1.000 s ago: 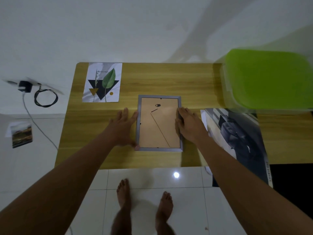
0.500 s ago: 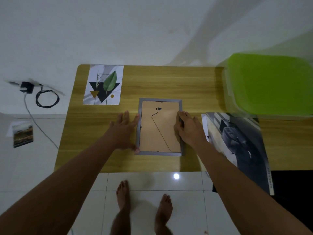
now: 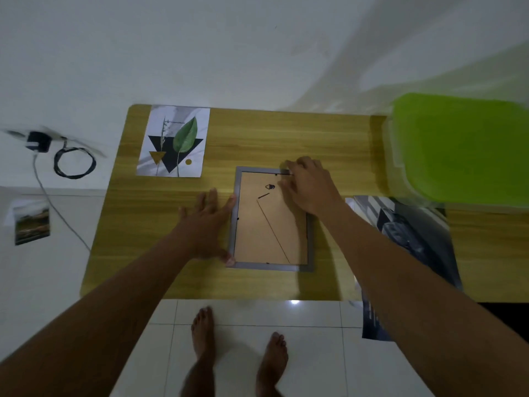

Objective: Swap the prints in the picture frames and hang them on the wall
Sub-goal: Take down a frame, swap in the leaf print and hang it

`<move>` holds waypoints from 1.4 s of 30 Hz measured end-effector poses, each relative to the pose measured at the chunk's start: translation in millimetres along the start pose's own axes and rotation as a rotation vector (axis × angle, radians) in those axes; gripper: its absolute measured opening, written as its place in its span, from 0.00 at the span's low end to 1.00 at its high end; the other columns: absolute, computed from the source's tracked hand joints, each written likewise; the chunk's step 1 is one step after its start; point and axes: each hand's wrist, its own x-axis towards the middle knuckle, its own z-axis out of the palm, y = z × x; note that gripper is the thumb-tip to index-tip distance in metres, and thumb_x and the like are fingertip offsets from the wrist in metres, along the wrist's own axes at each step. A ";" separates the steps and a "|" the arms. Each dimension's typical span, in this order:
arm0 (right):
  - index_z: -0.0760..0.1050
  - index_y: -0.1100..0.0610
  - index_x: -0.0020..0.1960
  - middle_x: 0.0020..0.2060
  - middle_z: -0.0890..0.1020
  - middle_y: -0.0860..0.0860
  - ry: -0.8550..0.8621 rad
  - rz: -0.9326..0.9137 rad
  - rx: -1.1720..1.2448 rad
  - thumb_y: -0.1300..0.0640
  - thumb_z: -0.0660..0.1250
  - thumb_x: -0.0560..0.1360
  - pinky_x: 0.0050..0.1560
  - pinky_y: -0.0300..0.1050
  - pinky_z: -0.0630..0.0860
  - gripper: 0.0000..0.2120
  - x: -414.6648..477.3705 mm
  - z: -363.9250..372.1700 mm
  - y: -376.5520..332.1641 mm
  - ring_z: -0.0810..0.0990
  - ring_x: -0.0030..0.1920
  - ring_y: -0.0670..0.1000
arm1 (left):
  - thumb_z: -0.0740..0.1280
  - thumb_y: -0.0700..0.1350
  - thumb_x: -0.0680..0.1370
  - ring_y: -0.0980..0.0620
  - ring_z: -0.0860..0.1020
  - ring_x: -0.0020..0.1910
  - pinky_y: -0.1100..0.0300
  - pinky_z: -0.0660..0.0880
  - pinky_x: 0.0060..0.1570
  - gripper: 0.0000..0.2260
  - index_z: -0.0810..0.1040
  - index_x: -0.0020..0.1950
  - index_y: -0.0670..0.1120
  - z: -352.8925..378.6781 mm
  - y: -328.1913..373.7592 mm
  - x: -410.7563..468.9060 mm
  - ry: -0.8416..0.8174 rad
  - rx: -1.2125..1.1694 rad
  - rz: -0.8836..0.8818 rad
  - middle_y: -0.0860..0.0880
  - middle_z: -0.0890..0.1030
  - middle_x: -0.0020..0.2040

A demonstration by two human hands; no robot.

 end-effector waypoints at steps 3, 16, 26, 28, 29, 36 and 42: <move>0.77 0.52 0.64 0.58 0.75 0.56 -0.024 -0.011 0.003 0.47 0.62 0.80 0.58 0.55 0.68 0.16 24.1 4.0 -1.4 0.72 0.61 0.59 | 0.75 0.69 0.60 0.38 0.31 0.75 0.29 0.44 0.69 0.63 0.28 0.75 0.59 1.4 -1.4 1.1 -0.004 -0.003 0.003 0.44 0.28 0.76; 0.81 0.55 0.56 0.49 0.79 0.53 0.098 -0.088 -0.002 0.51 0.62 0.80 0.46 0.51 0.69 0.13 31.0 10.6 -1.9 0.76 0.51 0.58 | 0.75 0.68 0.60 0.40 0.27 0.73 0.30 0.40 0.69 0.63 0.25 0.72 0.60 -1.3 -0.2 -1.0 -0.027 -0.032 -0.006 0.45 0.26 0.75; 0.82 0.55 0.55 0.48 0.80 0.53 0.122 -0.069 0.013 0.52 0.62 0.80 0.45 0.50 0.69 0.12 33.1 13.0 -3.4 0.76 0.50 0.57 | 0.75 0.67 0.61 0.40 0.28 0.73 0.30 0.40 0.69 0.63 0.26 0.73 0.60 -0.6 0.0 -1.9 -0.020 -0.035 -0.009 0.45 0.26 0.75; 0.83 0.55 0.53 0.46 0.80 0.53 0.144 -0.065 0.020 0.52 0.62 0.80 0.43 0.50 0.70 0.12 33.4 14.2 -3.2 0.77 0.49 0.57 | 0.75 0.67 0.61 0.40 0.28 0.73 0.30 0.40 0.69 0.63 0.27 0.74 0.60 -0.5 -0.1 -1.6 -0.015 -0.030 -0.009 0.44 0.27 0.75; 0.83 0.55 0.53 0.46 0.80 0.53 0.149 -0.060 0.022 0.52 0.63 0.80 0.43 0.49 0.70 0.12 33.6 14.7 -3.5 0.77 0.48 0.57 | 0.75 0.67 0.60 0.40 0.28 0.73 0.30 0.41 0.69 0.63 0.27 0.74 0.60 -0.3 -0.3 -1.4 -0.015 -0.026 -0.011 0.44 0.27 0.75; 0.84 0.54 0.52 0.45 0.80 0.53 0.148 -0.054 0.017 0.52 0.63 0.80 0.42 0.49 0.72 0.11 35.4 16.2 -2.7 0.78 0.47 0.58 | 0.76 0.68 0.59 0.39 0.29 0.74 0.29 0.41 0.68 0.64 0.28 0.75 0.60 3.2 -2.5 0.5 0.003 -0.028 -0.006 0.44 0.28 0.76; 0.72 0.54 0.67 0.62 0.76 0.57 0.081 -0.077 0.002 0.43 0.60 0.79 0.60 0.56 0.71 0.22 -1.8 10.0 -21.2 0.74 0.63 0.59 | 0.75 0.69 0.59 0.38 0.31 0.75 0.29 0.42 0.69 0.64 0.29 0.75 0.60 2.2 -2.0 -1.0 0.011 -0.018 -0.011 0.44 0.29 0.76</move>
